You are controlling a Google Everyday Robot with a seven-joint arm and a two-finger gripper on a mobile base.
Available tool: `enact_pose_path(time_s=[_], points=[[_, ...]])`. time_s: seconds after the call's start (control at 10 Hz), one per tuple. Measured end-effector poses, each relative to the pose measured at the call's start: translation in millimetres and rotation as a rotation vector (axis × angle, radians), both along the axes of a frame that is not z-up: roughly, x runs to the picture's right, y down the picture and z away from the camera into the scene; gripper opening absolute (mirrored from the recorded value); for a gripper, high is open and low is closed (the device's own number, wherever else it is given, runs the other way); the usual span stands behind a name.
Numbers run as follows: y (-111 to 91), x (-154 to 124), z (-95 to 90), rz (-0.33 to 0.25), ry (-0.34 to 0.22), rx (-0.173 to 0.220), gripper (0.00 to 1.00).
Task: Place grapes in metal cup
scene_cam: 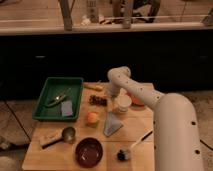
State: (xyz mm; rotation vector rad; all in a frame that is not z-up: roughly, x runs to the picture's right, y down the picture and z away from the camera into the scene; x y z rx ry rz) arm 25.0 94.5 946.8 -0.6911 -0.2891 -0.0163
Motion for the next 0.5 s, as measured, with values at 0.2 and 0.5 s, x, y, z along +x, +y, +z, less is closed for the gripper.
enact_pose_path(time_s=[0.2, 0.5], points=[[-0.8, -4.4, 0.2, 0.003, 0.000, 0.007, 0.80], [-4.1, -13.9, 0.7, -0.001, -0.018, 0.016, 0.80]])
